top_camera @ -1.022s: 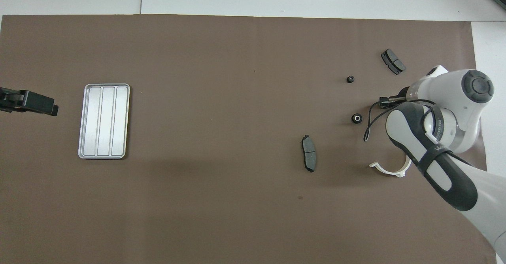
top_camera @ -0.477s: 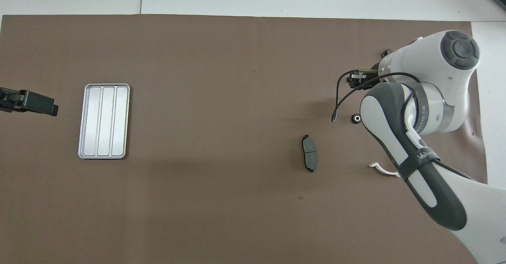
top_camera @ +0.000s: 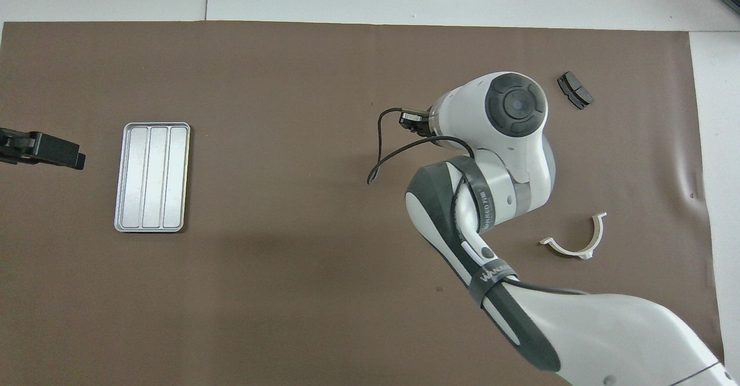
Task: Pick bearing gear from pile to tray
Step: 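Carry the bearing toward the table centre and release it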
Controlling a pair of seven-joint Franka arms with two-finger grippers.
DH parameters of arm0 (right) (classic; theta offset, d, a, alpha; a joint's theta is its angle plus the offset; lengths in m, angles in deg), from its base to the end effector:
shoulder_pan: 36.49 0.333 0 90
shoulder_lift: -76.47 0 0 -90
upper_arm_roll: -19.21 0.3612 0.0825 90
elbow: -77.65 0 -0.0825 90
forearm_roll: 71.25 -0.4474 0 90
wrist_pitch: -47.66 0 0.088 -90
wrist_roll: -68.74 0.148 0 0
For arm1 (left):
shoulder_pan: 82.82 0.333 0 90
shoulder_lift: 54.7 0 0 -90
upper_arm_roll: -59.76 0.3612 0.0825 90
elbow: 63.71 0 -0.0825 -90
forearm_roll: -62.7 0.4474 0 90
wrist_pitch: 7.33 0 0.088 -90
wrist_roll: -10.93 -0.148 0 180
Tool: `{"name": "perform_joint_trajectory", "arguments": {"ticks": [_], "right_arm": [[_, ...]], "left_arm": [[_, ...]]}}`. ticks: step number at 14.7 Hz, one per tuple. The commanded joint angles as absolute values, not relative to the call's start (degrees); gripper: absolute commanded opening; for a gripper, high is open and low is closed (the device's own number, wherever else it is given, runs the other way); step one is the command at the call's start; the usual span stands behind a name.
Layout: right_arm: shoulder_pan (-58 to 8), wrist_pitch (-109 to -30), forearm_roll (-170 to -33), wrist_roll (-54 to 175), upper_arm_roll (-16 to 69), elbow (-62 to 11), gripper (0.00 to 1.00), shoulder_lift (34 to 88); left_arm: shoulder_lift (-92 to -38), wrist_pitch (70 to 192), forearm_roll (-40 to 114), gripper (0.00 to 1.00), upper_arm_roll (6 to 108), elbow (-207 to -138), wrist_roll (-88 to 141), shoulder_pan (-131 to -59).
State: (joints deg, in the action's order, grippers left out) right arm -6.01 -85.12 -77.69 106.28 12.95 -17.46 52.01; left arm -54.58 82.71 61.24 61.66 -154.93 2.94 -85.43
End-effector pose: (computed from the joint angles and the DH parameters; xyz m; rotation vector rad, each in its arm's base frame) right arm 0.7001 0.3304 0.3564 -2.9398 0.4205 -0.2631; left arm 0.6158 -0.0114 0.6187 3.1059 -0.2359 -0.0262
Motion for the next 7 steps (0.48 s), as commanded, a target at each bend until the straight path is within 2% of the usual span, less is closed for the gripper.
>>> {"name": "perform_joint_trajectory", "arguments": {"ticks": [1, 5, 6, 7], "right_arm": [[-2.93, -85.84, -78.45, 112.32, 12.62, -7.10, 0.00, 42.31], [1.47, -93.13, -78.28, 116.28, 12.62, -7.16, 0.00, 38.60], [1.39, -93.06, -78.19, 116.29, 12.62, -7.42, 0.07, 38.68], [1.48, -92.97, -78.19, 116.29, 12.62, -7.69, 0.39, 38.77]], "left_arm": [[-53.91, 82.41, 61.03, 1.00, 61.43, -155.65, 3.37, -84.84], [-53.91, 82.41, 61.03, 1.00, 61.34, -155.65, 3.37, -84.84], [-53.91, 82.41, 61.03, 1.00, 61.43, -155.65, 3.37, -84.84], [-53.91, 82.41, 61.03, 1.00, 61.43, -155.65, 3.37, -84.84]]}}
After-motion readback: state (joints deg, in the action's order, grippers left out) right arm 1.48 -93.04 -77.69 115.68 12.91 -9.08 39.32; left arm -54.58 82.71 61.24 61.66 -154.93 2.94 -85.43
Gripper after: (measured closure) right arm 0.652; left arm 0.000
